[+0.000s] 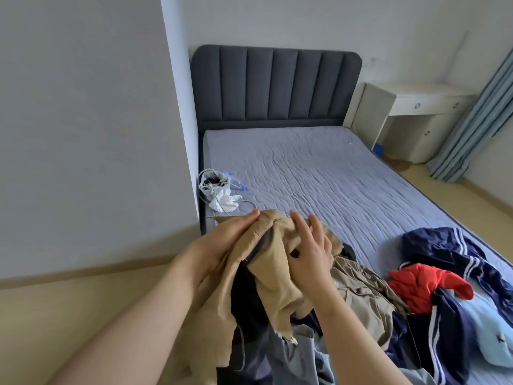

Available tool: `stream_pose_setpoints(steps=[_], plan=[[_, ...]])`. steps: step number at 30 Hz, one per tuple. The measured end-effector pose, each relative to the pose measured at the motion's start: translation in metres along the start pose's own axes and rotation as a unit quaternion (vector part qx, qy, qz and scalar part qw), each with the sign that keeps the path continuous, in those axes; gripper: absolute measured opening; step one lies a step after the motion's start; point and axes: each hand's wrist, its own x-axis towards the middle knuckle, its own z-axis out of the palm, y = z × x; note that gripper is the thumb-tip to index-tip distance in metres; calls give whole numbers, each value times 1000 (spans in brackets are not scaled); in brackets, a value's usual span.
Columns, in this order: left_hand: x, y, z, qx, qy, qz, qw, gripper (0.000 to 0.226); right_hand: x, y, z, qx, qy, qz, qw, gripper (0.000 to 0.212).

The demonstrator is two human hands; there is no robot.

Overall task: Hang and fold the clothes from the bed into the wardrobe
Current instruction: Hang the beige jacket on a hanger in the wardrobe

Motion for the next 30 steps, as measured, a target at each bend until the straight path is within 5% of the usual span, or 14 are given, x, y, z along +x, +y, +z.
stream_pose_setpoints(steps=[4, 6, 9, 12, 15, 17, 19, 22, 25, 30], plan=[[-10, 21, -6, -78, 12, 22, 997, 34, 7, -10, 0, 20, -34, -38, 999, 17], [-7, 21, -13, 36, 103, 57, 992, 31, 8, -19, -2, 156, -81, -14, 984, 20], [3, 8, -20, 324, 274, 144, 894, 15, 5, -24, 4, 233, -72, 27, 970, 21], [-2, -4, -11, 353, 392, 234, 816, 19, 8, -27, 5, 180, -13, 62, 982, 19], [-9, -16, 5, 298, 228, 260, 890, 18, 17, -34, -6, 201, 69, 106, 971, 21], [-14, -24, 15, 339, 92, 199, 915, 53, 23, -43, -16, 230, 109, 120, 960, 22], [-11, -29, 20, 428, 81, 186, 881, 89, 27, -56, -24, 264, 125, 122, 949, 20], [-1, -29, 29, 569, 154, 218, 778, 118, 29, -76, -33, 288, 136, 102, 942, 15], [6, -12, 34, 585, 204, 293, 729, 95, 29, -94, -51, 310, 154, 74, 935, 11], [-13, 68, 40, 481, 165, 398, 763, 55, 28, -122, -111, 340, 262, -7, 903, 18]])
